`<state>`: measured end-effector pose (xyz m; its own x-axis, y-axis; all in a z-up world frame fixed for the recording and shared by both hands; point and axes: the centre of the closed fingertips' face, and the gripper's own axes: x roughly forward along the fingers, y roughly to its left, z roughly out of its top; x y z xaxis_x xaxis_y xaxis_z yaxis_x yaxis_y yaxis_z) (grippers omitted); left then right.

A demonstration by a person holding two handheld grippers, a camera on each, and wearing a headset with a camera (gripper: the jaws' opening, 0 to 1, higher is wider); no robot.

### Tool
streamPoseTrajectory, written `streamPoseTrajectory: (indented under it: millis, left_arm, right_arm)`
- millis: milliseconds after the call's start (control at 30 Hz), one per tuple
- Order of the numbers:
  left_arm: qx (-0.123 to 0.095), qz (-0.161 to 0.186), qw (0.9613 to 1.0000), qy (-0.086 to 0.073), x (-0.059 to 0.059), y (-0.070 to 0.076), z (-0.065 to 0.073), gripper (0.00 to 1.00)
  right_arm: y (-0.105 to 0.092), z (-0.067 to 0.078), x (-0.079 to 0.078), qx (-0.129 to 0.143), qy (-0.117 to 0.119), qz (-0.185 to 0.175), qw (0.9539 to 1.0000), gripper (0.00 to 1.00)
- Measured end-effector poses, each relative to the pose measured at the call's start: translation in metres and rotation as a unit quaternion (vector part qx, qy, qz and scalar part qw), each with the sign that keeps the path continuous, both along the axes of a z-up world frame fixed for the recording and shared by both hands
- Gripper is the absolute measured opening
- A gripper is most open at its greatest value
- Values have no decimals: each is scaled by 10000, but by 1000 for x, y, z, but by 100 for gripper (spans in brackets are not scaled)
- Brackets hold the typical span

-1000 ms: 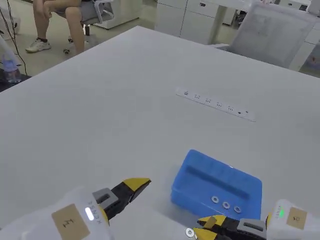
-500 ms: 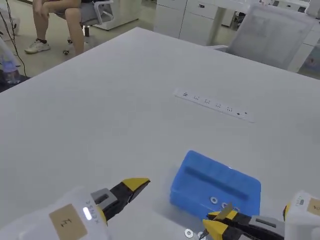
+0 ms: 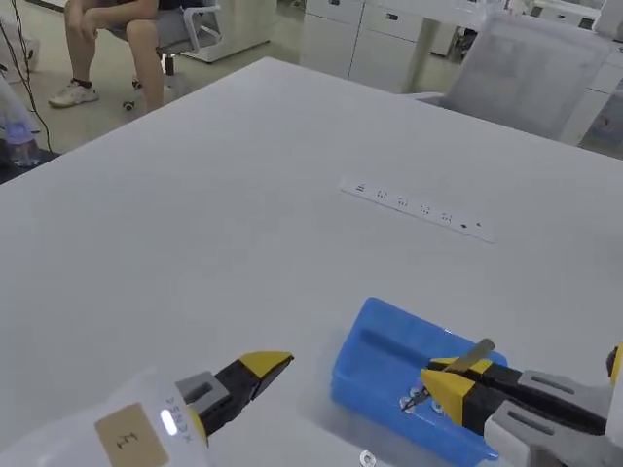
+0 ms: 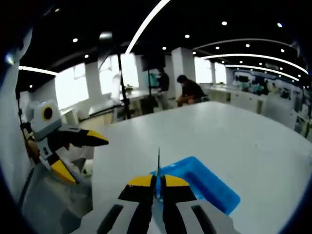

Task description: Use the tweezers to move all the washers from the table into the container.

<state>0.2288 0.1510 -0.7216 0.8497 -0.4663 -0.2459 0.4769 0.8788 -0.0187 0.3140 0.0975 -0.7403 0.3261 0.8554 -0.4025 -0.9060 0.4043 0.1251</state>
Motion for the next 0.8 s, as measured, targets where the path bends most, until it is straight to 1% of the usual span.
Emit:
streamPoseTrajectory:
  millis: [67, 200, 300, 433, 600, 633, 700, 800]
  left_arm:
    - [-24, 12, 10000, -8, 0, 0, 1, 61]
    - [-5, 6, 10000, -11, 0, 0, 1, 60]
    - [-3, -4, 10000, -4, 0, -1, 1, 60]
    - [-12, 2, 10000, -2, 0, -1, 1, 60]
    - [-11, 3, 10000, 0, 0, -1, 1, 60]
    - [-8, 6, 10000, 4, 0, -1, 1, 60]
    - [0, 3, 10000, 18, 0, -1, 0, 60]
    - [23, 9, 10000, 26, 0, -1, 0, 60]
  right_arm:
    - [1, 0, 5, 97, 88, -115, 9998, 3]
    - [3, -4, 13, 68, 136, -236, 9996, 3]
    - [5, -8, 20, 79, 219, -346, 9991, 3]
    - [5, -18, 30, -20, 269, -389, 9989, 3]
    - [11, -31, 38, -105, 320, -402, 9986, 3]
    - [12, -33, 39, -135, 328, -379, 9987, 3]
    - [12, -41, 41, -298, 315, -310, 9986, 3]
    - [12, -46, 46, -329, 334, -298, 9985, 3]
